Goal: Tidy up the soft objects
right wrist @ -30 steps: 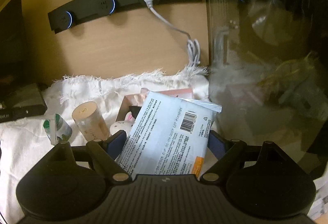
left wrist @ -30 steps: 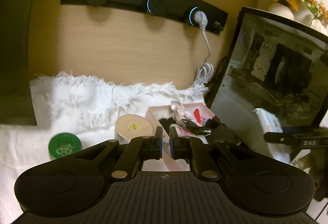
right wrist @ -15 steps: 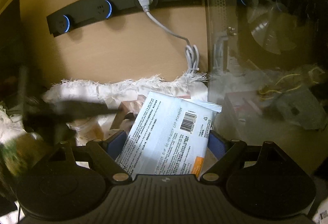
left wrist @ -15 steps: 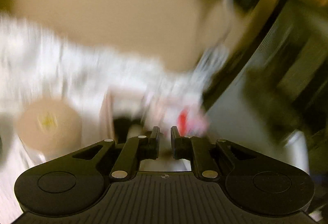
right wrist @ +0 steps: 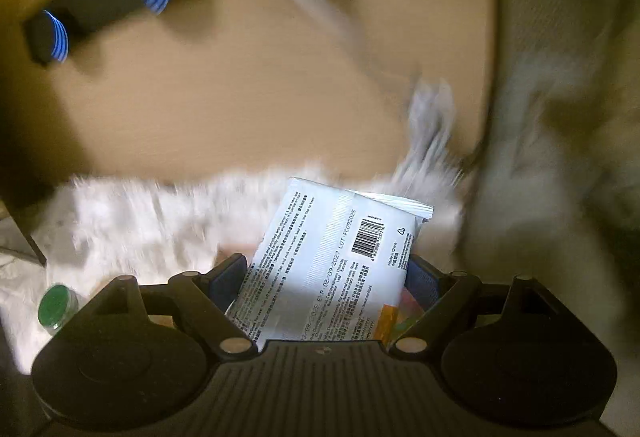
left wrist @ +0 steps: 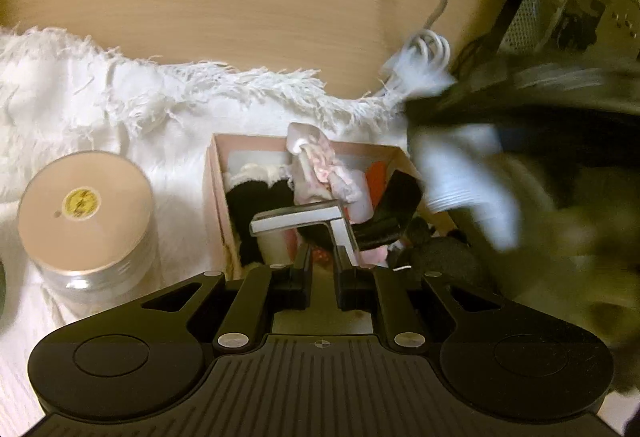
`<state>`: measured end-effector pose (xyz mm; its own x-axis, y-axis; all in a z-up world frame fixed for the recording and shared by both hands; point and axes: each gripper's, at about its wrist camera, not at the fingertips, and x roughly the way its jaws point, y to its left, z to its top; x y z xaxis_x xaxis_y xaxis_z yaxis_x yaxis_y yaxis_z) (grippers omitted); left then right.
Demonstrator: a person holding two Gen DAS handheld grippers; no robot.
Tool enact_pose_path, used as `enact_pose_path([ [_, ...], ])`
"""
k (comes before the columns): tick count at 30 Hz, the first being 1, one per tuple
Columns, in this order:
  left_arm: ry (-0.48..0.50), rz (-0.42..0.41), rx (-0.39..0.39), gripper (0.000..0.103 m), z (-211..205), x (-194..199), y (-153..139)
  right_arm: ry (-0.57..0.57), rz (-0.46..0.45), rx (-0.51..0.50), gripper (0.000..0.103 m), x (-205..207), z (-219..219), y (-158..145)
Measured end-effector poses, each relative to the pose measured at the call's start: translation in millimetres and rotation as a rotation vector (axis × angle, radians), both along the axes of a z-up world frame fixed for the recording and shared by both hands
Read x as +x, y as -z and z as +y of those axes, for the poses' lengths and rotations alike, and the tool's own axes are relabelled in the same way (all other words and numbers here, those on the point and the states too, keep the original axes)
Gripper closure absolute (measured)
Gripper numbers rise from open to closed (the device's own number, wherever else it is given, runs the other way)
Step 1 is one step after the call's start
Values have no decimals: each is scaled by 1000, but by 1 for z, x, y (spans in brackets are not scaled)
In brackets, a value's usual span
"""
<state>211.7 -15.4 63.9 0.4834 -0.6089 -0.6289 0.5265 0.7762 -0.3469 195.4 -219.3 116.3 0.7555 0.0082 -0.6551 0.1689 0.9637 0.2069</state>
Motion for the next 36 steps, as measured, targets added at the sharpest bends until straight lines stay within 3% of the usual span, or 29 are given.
enact_pose_path([
  [3, -2, -14, -13, 91, 8, -5, -3, 11, 199, 52, 19, 39, -6, 47],
  [6, 24, -41, -3, 91, 13, -13, -7, 1, 211, 133, 19, 43, -13, 68],
  [10, 56, -34, 4, 91, 17, -12, -3, 23, 203, 148, 19, 41, -15, 66],
  [16, 107, 1, 32, 91, 15, -4, 10, 105, 161, 173, 19, 11, -11, 29],
  [22, 160, -24, 20, 91, 13, -2, 15, 219, 34, 51, 13, -58, 17, -25],
  [25, 98, -51, -43, 90, 33, -13, 4, 202, -21, -17, 12, -92, 34, -35],
  [29, -26, -166, -34, 90, 57, -53, -11, 86, -67, -73, 6, -129, 48, -26],
  [31, -94, -209, -14, 90, 65, -85, -8, 8, -67, -79, 6, -142, 54, -10],
  [36, -255, -222, 59, 90, 63, -164, 23, -155, -11, -143, 6, -163, 68, 43],
])
